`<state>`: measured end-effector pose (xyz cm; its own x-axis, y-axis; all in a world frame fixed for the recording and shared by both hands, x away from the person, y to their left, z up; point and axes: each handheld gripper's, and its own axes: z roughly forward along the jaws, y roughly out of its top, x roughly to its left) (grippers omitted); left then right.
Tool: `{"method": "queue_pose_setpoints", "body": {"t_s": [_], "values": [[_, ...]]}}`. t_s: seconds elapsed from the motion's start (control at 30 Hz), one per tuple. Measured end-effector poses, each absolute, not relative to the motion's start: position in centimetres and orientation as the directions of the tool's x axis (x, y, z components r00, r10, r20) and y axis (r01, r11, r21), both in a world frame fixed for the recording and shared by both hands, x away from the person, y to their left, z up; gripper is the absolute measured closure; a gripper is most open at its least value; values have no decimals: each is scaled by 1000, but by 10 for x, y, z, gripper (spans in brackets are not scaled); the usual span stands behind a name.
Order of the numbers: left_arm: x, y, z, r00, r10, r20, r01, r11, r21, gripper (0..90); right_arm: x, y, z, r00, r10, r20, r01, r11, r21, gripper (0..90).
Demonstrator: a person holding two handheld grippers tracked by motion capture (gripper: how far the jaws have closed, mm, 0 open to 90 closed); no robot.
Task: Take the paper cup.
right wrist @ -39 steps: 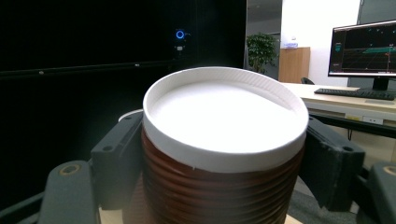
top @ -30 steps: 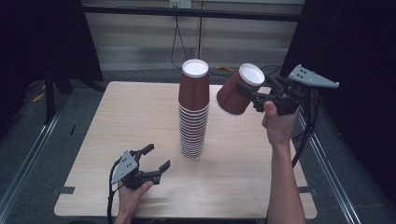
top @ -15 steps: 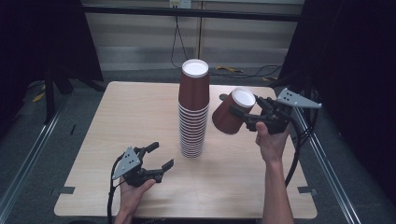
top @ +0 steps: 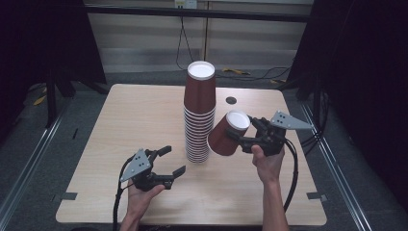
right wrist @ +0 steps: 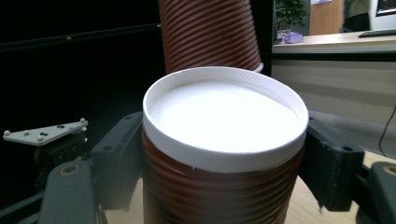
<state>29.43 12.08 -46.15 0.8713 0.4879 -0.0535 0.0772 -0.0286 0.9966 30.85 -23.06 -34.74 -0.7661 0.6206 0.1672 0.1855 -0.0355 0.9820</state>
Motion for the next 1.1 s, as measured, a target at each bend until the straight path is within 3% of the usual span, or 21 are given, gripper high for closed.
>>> {"method": "queue_pose_setpoints", "body": {"t_s": [1.1], "values": [[293, 88, -467, 938, 340, -65, 100, -86, 991, 155, 292, -193, -403, -829, 513, 221, 255, -5, 967, 236]]}}
